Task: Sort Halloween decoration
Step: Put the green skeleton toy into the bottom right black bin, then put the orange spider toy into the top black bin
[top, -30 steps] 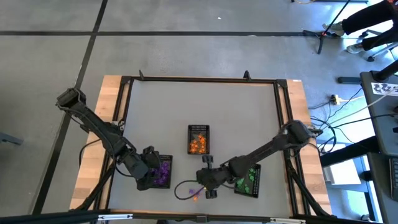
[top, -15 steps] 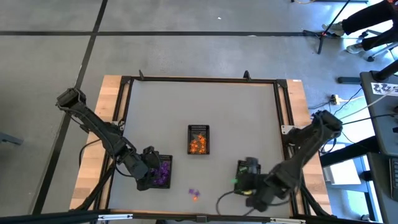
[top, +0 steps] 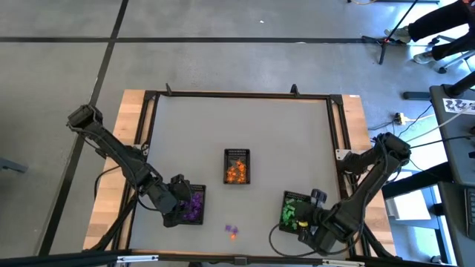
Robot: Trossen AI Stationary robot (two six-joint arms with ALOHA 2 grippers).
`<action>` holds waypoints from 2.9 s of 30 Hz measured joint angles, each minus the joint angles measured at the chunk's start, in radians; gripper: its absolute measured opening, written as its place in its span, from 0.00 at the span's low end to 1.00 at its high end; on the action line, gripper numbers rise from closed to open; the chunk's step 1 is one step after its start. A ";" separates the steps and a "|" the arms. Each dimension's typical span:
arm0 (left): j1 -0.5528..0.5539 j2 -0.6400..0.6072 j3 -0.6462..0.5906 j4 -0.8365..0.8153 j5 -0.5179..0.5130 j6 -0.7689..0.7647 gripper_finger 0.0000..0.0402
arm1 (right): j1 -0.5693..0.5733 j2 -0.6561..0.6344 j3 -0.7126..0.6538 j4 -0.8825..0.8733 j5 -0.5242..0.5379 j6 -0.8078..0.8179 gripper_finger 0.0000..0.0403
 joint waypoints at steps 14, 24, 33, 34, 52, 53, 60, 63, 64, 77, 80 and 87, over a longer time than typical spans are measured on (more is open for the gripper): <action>0.000 0.000 0.000 0.000 0.000 0.000 0.43 | -0.100 0.041 0.000 0.580 0.158 -0.461 0.51; 0.000 0.000 0.000 0.000 0.000 0.000 0.43 | -0.263 0.267 0.024 0.922 -0.085 -0.789 0.46; 0.000 0.000 0.000 0.011 0.000 0.000 0.43 | -0.301 0.434 0.229 0.797 -0.158 -1.080 0.43; 0.000 0.000 0.000 0.010 0.000 0.000 0.43 | -0.301 0.447 0.260 0.778 -0.158 -1.104 0.43; 0.000 0.000 0.000 0.008 0.000 0.000 0.43 | -0.330 0.582 0.424 0.677 -0.255 -1.306 0.43; 0.000 0.000 0.000 0.008 0.000 0.000 0.43 | -0.330 0.583 0.424 0.666 -0.266 -1.325 0.43; 0.000 0.000 0.000 0.008 0.000 0.000 0.43 | -0.328 0.585 0.424 0.662 -0.314 -1.527 0.43; 0.000 0.000 0.000 0.008 0.000 0.000 0.43 | -0.327 0.585 0.424 0.668 -0.323 -1.598 0.43; 0.000 0.000 0.000 0.008 0.000 0.000 0.43 | -0.327 0.590 0.424 0.674 -0.323 -1.618 0.43; 0.000 0.000 0.000 0.008 0.000 0.000 0.43 | -0.388 0.643 0.423 0.718 -0.459 -1.700 0.43; 0.000 0.000 0.000 0.010 0.000 0.000 0.43 | -0.399 0.654 0.424 0.716 -0.486 -1.691 0.43; 0.000 0.000 0.000 0.008 0.000 0.000 0.43 | -0.410 0.665 0.426 0.710 -0.497 -1.648 0.40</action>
